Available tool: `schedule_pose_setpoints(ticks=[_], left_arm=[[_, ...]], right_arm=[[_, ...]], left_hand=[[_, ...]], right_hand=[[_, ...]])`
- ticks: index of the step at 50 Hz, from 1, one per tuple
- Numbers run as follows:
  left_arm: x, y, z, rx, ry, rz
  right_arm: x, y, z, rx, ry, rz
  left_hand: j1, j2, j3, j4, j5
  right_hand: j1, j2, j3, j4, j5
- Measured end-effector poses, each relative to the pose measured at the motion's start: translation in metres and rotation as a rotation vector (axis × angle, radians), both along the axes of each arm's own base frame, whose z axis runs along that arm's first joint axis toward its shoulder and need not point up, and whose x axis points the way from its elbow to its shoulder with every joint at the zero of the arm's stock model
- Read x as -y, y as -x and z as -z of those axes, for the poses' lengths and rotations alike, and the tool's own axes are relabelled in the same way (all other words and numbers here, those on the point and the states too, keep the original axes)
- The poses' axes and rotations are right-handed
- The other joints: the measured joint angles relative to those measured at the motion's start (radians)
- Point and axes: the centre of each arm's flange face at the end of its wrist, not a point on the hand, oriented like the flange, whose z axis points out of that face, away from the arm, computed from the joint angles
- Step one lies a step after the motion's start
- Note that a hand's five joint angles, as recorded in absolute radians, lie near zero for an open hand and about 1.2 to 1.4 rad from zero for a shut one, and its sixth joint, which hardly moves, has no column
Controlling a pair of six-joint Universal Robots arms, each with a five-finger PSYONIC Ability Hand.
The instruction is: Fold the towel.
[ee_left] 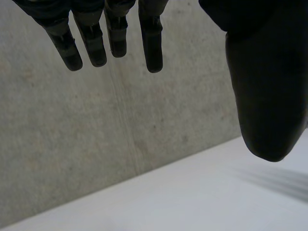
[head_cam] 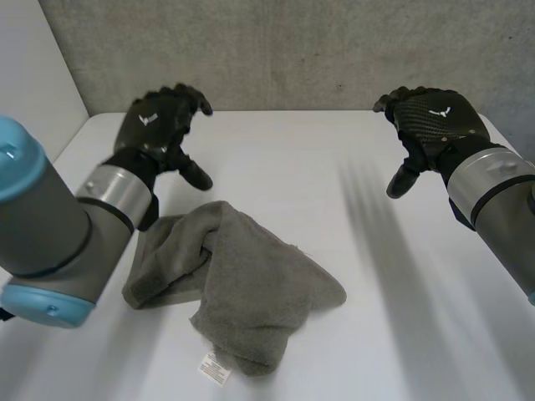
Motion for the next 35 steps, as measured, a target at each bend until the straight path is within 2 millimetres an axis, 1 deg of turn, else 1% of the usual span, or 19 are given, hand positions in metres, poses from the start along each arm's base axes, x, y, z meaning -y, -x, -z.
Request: schedule_pose_setpoints(ticks=[5,8,13,16,21,27,35], left_arm=[[-0.006,-0.006,-0.029,0.006,-0.01,-0.008],[-0.011,-0.009,-0.037,0.023,-0.048,-0.012],[-0.018,-0.015,-0.038,0.062,-0.136,-0.023],[-0.019,-0.019,-0.037,0.075,-0.167,-0.034],[-0.012,-0.026,-0.041,0.076,-0.173,-0.063],[-0.004,-0.034,-0.046,0.068,-0.168,-0.096],[-0.003,-0.037,-0.045,0.07,-0.178,-0.104]], right_arm=[[0.002,0.003,-0.005,0.06,0.011,0.046],[0.002,0.005,-0.009,0.078,0.022,0.068],[0.002,0.01,-0.019,0.094,0.049,0.101],[0.001,0.014,-0.024,0.098,0.065,0.123],[0.002,0.018,-0.029,0.1,0.08,0.154],[0.003,0.02,-0.03,0.103,0.081,0.168],[0.003,0.021,-0.03,0.105,0.08,0.168]], left_hand=[[0.0,0.0,0.0,0.0,0.0],[0.0,0.0,-0.001,0.0,0.0],[0.0,0.0,-0.001,0.0,0.0],[0.0,0.0,-0.001,0.0,0.0],[0.0,0.0,-0.001,0.0,0.0],[0.0,0.0,-0.001,0.0,0.0],[0.0,0.0,-0.001,0.0,0.0]], right_hand=[[0.0,0.0,0.0,0.0,0.0],[0.0,0.0,0.0,0.0,0.0],[0.0,0.0,0.0,0.0,0.0],[0.0,0.0,0.0,0.0,0.0],[0.0,0.0,0.0,0.0,0.0],[0.0,0.0,0.0,0.0,0.0],[0.0,0.0,0.0,0.0,0.0]])
